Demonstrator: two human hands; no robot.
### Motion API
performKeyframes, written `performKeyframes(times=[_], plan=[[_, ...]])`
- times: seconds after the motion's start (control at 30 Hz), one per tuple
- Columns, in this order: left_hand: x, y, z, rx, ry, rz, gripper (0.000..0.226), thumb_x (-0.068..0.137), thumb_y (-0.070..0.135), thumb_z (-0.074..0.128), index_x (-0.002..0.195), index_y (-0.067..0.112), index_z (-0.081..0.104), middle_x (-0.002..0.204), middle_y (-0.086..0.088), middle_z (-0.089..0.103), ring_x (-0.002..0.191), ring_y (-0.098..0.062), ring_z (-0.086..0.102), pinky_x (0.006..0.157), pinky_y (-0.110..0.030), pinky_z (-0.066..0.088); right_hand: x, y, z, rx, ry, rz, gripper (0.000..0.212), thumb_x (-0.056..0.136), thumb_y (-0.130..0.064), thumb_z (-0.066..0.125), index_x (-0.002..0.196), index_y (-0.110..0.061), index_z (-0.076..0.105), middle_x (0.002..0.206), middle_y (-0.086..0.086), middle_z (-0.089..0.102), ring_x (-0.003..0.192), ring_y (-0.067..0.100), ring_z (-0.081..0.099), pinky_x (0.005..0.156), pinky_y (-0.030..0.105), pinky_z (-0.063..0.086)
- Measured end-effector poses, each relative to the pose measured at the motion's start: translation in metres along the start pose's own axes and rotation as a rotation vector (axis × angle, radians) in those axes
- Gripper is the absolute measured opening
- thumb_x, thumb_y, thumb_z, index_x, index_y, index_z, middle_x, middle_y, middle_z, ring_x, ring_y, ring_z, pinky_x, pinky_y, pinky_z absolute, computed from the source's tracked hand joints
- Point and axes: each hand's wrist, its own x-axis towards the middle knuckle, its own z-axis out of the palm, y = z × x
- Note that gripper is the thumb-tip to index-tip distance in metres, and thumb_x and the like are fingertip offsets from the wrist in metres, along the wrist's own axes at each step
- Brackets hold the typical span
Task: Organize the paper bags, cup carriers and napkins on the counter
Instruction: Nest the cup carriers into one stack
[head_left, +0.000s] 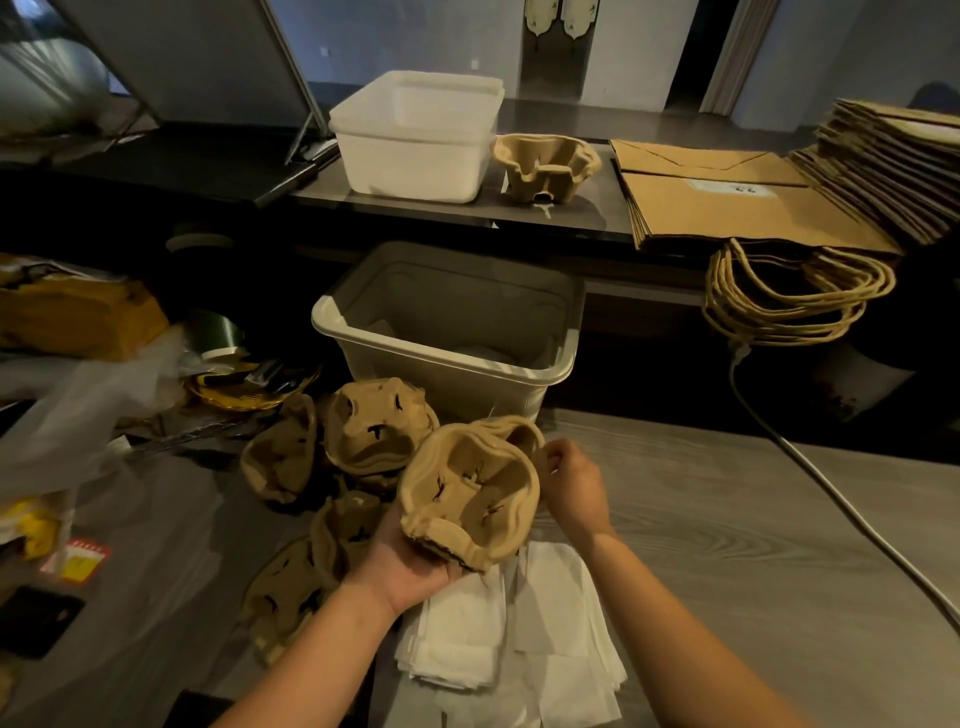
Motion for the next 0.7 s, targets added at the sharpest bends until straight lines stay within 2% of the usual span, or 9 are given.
performKeyframes(times=[0.13,0.23,0.33,0.43,0.53,0.6,0.7], plan=[[-0.001,0.000,0.002,0.010,-0.007,-0.007,0.076,0.005,0.010,0.094,0.077,-0.005,0.075,0.092,-0.027,0.069,0.072,-0.044,0.068,0.056,-0.055,0.055,-0.001,0.000,-0.012,0.148,0.015,-0.094,0.009,0.085,-0.016,0.067,0.090,-0.017,0.060,0.085,-0.002,0.063,0.080,0.014,0.059,0.066,0.018,0.046],[0.000,0.001,0.002,0.028,-0.011,-0.043,0.073,0.014,0.012,0.096,0.083,-0.005,0.075,0.096,-0.027,0.068,0.076,-0.045,0.068,0.057,-0.055,0.055,-0.004,0.002,-0.025,0.134,0.089,-0.218,0.012,0.082,-0.012,0.069,0.087,-0.019,0.061,0.092,-0.003,0.060,0.085,0.008,0.055,0.073,0.018,0.046],[0.000,0.002,0.004,0.043,0.011,-0.066,0.063,0.034,0.021,0.094,0.088,-0.004,0.073,0.095,-0.028,0.068,0.075,-0.045,0.068,0.057,-0.055,0.055,-0.005,0.005,-0.030,0.098,0.126,-0.278,0.017,0.083,-0.013,0.068,0.100,-0.017,0.065,0.097,-0.004,0.061,0.089,0.009,0.056,0.078,0.027,0.050],[0.000,0.001,0.004,0.050,-0.018,-0.086,0.071,0.017,0.012,0.096,0.083,-0.005,0.074,0.095,-0.028,0.068,0.076,-0.045,0.067,0.056,-0.054,0.054,-0.006,0.005,-0.023,0.108,0.135,-0.289,0.026,0.083,-0.015,0.069,0.108,-0.018,0.062,0.094,-0.008,0.064,0.086,0.005,0.057,0.074,0.021,0.048],[-0.003,0.003,0.004,0.053,-0.038,-0.093,0.073,0.014,0.009,0.095,0.082,-0.005,0.074,0.095,-0.028,0.068,0.075,-0.045,0.068,0.056,-0.054,0.055,-0.006,0.003,-0.020,0.212,0.138,-0.228,0.024,0.083,-0.013,0.069,0.104,-0.022,0.061,0.087,-0.015,0.061,0.083,-0.001,0.057,0.068,0.014,0.049],[-0.005,0.004,0.004,0.068,-0.036,-0.093,0.073,0.011,0.008,0.095,0.080,-0.005,0.074,0.092,-0.027,0.069,0.073,-0.043,0.068,0.055,-0.053,0.055,-0.007,0.004,-0.025,0.297,0.153,-0.182,0.025,0.085,-0.011,0.066,0.106,-0.024,0.060,0.091,-0.019,0.058,0.086,-0.005,0.054,0.068,0.009,0.048],[-0.006,0.006,0.004,0.076,-0.033,-0.094,0.072,0.007,0.007,0.094,0.075,-0.005,0.074,0.086,-0.026,0.070,0.068,-0.042,0.068,0.050,-0.050,0.055,-0.008,0.012,-0.040,0.517,0.211,-0.105,0.029,0.088,-0.011,0.062,0.112,-0.026,0.060,0.100,-0.015,0.061,0.092,-0.001,0.058,0.073,0.013,0.051]])
